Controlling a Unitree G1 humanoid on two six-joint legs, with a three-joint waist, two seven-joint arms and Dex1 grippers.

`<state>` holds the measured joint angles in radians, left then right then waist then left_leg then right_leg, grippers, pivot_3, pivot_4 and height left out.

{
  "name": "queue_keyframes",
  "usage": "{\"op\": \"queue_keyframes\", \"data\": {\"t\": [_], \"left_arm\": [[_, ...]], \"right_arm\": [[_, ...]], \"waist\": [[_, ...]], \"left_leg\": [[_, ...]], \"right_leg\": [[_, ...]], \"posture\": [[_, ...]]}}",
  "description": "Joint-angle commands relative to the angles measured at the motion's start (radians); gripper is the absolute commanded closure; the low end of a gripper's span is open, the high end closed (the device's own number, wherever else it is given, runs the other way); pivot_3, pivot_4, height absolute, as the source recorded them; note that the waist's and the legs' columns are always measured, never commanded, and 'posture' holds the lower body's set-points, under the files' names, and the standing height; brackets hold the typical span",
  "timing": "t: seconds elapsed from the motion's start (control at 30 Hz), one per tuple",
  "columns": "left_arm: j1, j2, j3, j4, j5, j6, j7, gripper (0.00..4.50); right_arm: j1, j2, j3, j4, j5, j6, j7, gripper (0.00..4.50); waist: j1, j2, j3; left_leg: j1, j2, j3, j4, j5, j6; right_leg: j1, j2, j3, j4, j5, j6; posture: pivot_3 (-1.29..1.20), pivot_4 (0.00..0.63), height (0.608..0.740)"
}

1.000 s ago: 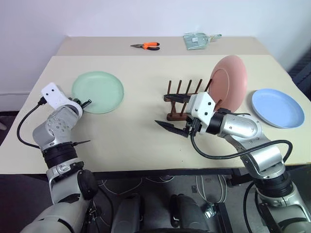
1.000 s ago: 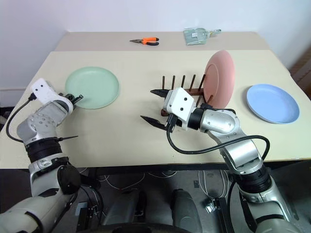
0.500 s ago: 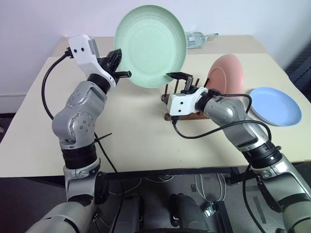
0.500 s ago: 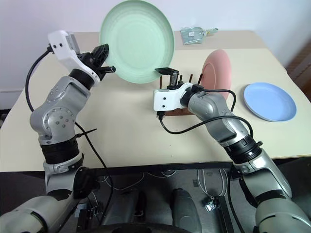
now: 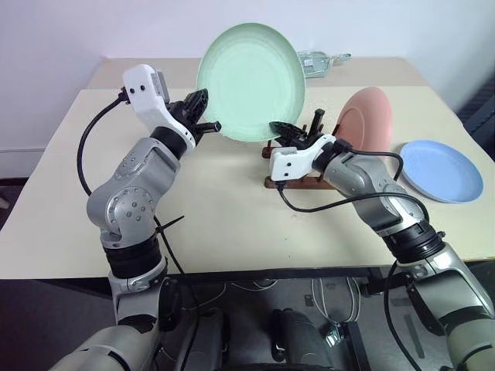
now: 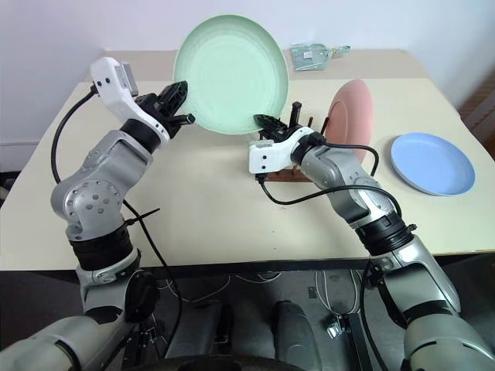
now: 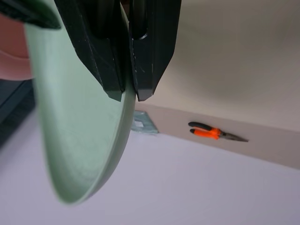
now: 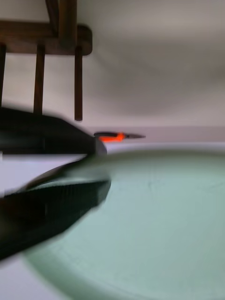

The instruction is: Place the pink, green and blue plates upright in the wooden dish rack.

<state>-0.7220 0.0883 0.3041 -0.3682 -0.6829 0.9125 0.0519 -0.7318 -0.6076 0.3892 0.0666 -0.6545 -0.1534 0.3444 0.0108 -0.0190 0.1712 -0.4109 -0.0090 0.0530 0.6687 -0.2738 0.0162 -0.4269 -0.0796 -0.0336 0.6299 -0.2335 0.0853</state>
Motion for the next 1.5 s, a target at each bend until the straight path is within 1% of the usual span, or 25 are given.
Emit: {"op": "queue_keyframes", "data": {"t": [0.03,0.07,0.1,0.13,0.17,0.23,0.27,0.3,0.37,0.43,0.57,0.6,0.7,0.83,1.1,1.27,1.33,1.37,1.5], "left_arm": [[-0.035,-0.021,0.023,-0.019,-0.053,-0.025,0.014,3.0],[-0.041,-0.025,0.032,-0.016,-0.058,-0.036,0.022,2.47],[-0.068,-0.031,0.072,0.007,-0.057,-0.079,0.055,2.02],[-0.086,-0.035,0.1,0.023,-0.056,-0.109,0.078,2.02],[-0.097,-0.004,0.112,0.056,-0.012,-0.137,0.097,2.02],[-0.081,0.09,0.062,0.097,0.098,-0.174,0.074,2.02],[-0.038,0.183,-0.034,0.106,0.19,-0.209,0.005,2.02],[0.008,0.256,-0.12,0.109,0.256,-0.25,-0.07,2.02],[0.105,0.354,-0.243,0.116,0.319,-0.32,-0.214,2.02],[0.185,0.387,-0.298,0.107,0.319,-0.388,-0.332,2.02],[0.288,0.396,-0.339,0.061,0.263,-0.414,-0.496,2.02],[0.307,0.397,-0.347,0.048,0.25,-0.41,-0.532,2.02],[0.344,0.402,-0.364,0.013,0.226,-0.408,-0.619,2.02],[0.364,0.404,-0.368,-0.018,0.187,-0.36,-0.674,2.02],[0.379,0.402,-0.361,-0.04,0.195,-0.337,-0.685,2.02],[0.386,0.399,-0.362,-0.053,0.198,-0.329,-0.678,2.02],[0.39,0.399,-0.362,-0.056,0.201,-0.329,-0.676,1.99],[0.391,0.399,-0.362,-0.057,0.202,-0.328,-0.675,1.99],[0.395,0.398,-0.363,-0.063,0.204,-0.324,-0.672,1.99]], "right_arm": [[-0.007,-0.005,-0.072,-0.026,0.003,0.001,-0.039,4.5],[-0.003,-0.005,-0.076,-0.031,0.005,-0.002,-0.039,4.5],[0.0,-0.006,-0.094,-0.045,0.026,-0.008,-0.038,4.5],[0.003,-0.006,-0.108,-0.057,0.041,-0.011,-0.036,4.5],[0.01,0.007,-0.149,-0.076,0.109,-0.001,-0.019,4.5],[0.023,0.039,-0.222,-0.107,0.249,0.036,0.026,4.5],[0.035,0.066,-0.275,-0.14,0.387,0.099,0.087,4.5],[0.045,0.093,-0.331,-0.177,0.517,0.18,0.137,4.5],[0.054,0.131,-0.454,-0.251,0.753,0.378,0.201,4.5],[0.06,0.128,-0.548,-0.31,0.921,0.562,0.234,4.5],[0.081,0.105,-0.653,-0.394,1.121,0.814,0.228,4.5],[0.087,0.099,-0.667,-0.411,1.152,0.853,0.222,4.5],[0.116,0.081,-0.68,-0.449,1.213,0.939,0.214,4.5],[0.162,0.049,-0.662,-0.465,1.216,0.974,0.2,4.5],[0.181,0.029,-0.643,-0.444,1.258,1.06,0.184,4.5],[0.161,0.041,-0.663,-0.405,1.299,1.125,0.16,4.5],[0.153,0.039,-0.664,-0.391,1.301,1.127,0.153,3.72],[0.149,0.035,-0.661,-0.386,1.299,1.125,0.152,3.41],[0.141,0.008,-0.634,-0.399,1.253,1.049,0.164,1.37]], "waist": [[0.001,0.0,0.0],[0.001,0.0,0.0],[0.0,0.0,0.0],[0.001,0.0,0.0],[0.001,0.0,0.0],[-0.006,0.0,0.0],[-0.01,0.0,0.0],[-0.017,0.0,0.0],[-0.023,0.001,0.0],[-0.014,0.001,0.0],[-0.007,0.001,0.0],[-0.007,0.001,0.0],[-0.007,0.003,0.0],[-0.007,0.003,0.0],[-0.005,0.003,0.0],[-0.004,0.003,0.0],[-0.004,0.003,0.0],[-0.004,0.003,0.0],[-0.001,0.003,0.0]], "left_leg": [[0.0,0.0,0.0,0.0,0.0,0.0],[0.0,0.0,0.0,0.0,0.0,0.0],[0.0,0.0,0.0,0.0,0.0,0.0],[0.0,0.0,0.0,0.0,0.0,0.0],[0.0,0.0,0.0,0.0,0.0,0.0],[0.0,0.0,0.0,0.0,0.0,0.0],[0.001,0.001,0.0,-0.001,0.0,-0.001],[0.002,0.001,0.001,-0.001,0.001,-0.001],[0.002,0.002,0.001,-0.003,0.001,-0.002],[0.002,0.002,0.001,-0.002,0.001,-0.001],[0.001,0.002,0.001,-0.001,-0.003,0.004],[0.001,0.002,0.0,-0.001,-0.004,0.007],[0.001,0.002,0.0,-0.003,-0.004,0.007],[0.001,0.002,0.0,-0.003,-0.005,0.007],[0.001,0.002,0.0,-0.003,-0.004,0.007],[0.001,0.002,0.0,-0.002,-0.005,0.008],[0.001,0.002,0.0,-0.002,-0.005,0.008],[0.001,0.002,0.0,-0.002,-0.005,0.008],[0.001,0.002,0.0,-0.002,-0.005,0.008]], "right_leg": [[0.0,0.0,0.0,0.0,0.0,0.0],[0.0,0.0,0.0,0.0,0.0,0.0],[0.0,0.0,0.0,0.0,0.0,0.0],[0.0,0.0,0.0,0.0,0.0,0.0],[0.0,0.0,0.0,0.0,0.0,0.0],[0.0,0.001,0.0,0.0,0.0,0.0],[0.0,0.002,0.0,0.0,0.0,0.0],[0.001,0.003,0.0,0.0,0.0,0.0],[0.001,0.003,0.0,0.0,0.0,0.0],[0.002,0.002,0.0,0.001,0.0,0.0],[0.002,-0.004,0.0,-0.002,0.0,-0.001],[0.001,-0.004,0.001,-0.001,0.0,-0.001],[-0.001,-0.005,0.001,-0.001,-0.001,-0.002],[-0.001,-0.005,0.001,-0.001,-0.002,-0.005],[-0.001,-0.005,0.001,-0.001,-0.002,-0.004],[0.0,-0.004,0.001,-0.001,-0.001,-0.003],[0.0,-0.004,0.001,-0.001,-0.001,-0.002],[0.0,-0.003,0.001,-0.001,-0.001,-0.002],[0.0,-0.003,0.001,-0.001,-0.001,-0.002]], "posture": [[0.0,0.15,0.74],[0.0,0.15,0.74],[0.0,0.15,0.74],[0.0,0.15,0.74],[0.0,0.15,0.74],[0.0,0.15,0.74],[0.0,0.15,0.74],[0.0,0.15,0.74],[0.0,0.15,0.74],[0.0,0.15,0.74],[0.0,0.15,0.74],[0.0,0.15,0.74],[0.0,0.15,0.74],[0.0,0.15,0.74],[0.0,0.15,0.74],[0.0,0.15,0.74],[0.0,0.15,0.74],[0.0,0.15,0.74],[0.0,0.15,0.74]]}}
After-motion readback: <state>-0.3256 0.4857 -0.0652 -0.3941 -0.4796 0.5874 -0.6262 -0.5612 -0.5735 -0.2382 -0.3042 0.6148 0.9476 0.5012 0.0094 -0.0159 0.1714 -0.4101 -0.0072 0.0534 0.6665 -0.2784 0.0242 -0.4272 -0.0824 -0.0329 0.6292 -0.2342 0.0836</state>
